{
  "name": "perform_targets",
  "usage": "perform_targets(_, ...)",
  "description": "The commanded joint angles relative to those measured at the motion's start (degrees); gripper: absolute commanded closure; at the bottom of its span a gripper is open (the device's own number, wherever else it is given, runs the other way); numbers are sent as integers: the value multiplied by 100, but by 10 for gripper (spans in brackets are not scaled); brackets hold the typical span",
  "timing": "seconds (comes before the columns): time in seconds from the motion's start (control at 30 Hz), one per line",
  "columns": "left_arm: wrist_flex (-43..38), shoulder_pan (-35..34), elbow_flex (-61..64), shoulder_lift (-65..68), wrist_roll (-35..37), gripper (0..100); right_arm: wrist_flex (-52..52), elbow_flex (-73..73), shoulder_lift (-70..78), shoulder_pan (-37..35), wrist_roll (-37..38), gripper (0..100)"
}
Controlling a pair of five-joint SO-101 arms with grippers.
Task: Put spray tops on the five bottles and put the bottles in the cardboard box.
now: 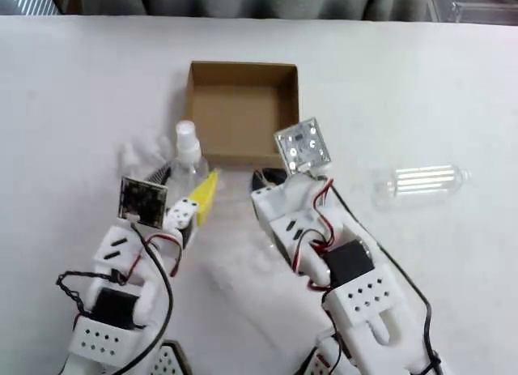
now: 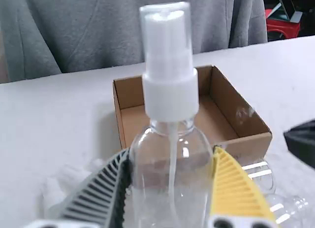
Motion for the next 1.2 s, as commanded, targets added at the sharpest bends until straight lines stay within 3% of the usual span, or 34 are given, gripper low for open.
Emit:
perform_targets(0.0,-176,-163,-264,-75,9,952,-857,484,-171,-84,88,983)
perform_targets(0.17,-149,-338,-651,-57,870,977,-1657,1134,-163,-989,79,983)
perform_targets(0.4,-158,-330,-1011,-48,958,978,-2747,1829,-171,-1710,70,983)
perform_targets(0.6,211,-286,-2066,787,967,978,-4514,2708,-171,-1824,79,983)
perform_targets(0.77,246,-259,-2655,2070,967,978,-5165,3121,-171,-1903,79,982)
perform_targets(1.0,220,523,-2725,2273,967,978,-6378,3508,-171,-1886,79,982)
perform_targets(1.17,255,989,-2725,2273,967,978,-6396,3516,-163,-1771,79,982)
